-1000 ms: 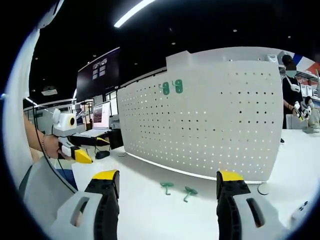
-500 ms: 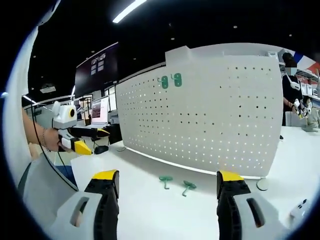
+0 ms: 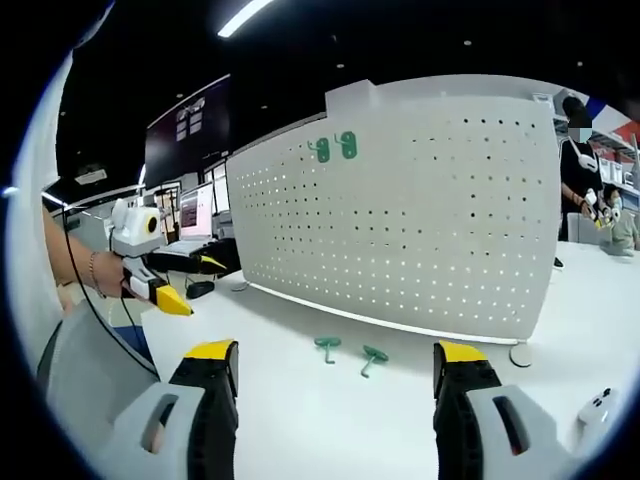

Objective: Insert the hook assembly into the mounting plate slot until the hook locks in place.

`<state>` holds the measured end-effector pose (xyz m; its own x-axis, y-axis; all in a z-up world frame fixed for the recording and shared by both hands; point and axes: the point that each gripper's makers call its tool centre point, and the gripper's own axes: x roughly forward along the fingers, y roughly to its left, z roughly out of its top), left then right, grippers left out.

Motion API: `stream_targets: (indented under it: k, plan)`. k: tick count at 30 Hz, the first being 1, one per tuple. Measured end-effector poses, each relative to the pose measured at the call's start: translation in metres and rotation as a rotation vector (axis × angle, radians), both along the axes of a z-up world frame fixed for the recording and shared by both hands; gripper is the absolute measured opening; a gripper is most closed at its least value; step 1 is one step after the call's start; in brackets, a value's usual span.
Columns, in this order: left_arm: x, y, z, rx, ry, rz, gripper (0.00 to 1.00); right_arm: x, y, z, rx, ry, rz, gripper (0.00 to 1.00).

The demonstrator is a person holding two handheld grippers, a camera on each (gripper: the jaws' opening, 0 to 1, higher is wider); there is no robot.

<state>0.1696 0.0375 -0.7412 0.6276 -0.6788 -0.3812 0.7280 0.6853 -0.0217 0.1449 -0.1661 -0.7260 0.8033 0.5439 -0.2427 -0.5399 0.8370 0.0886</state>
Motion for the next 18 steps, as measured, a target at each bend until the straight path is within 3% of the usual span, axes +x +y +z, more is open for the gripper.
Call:
stream_targets:
  k: [18]
  plan:
    - [0.026, -0.036, -0.013, 0.076, 0.023, -0.139, 0.92, -0.001, -0.006, -0.007, -0.002, 0.021, -0.022, 0.78]
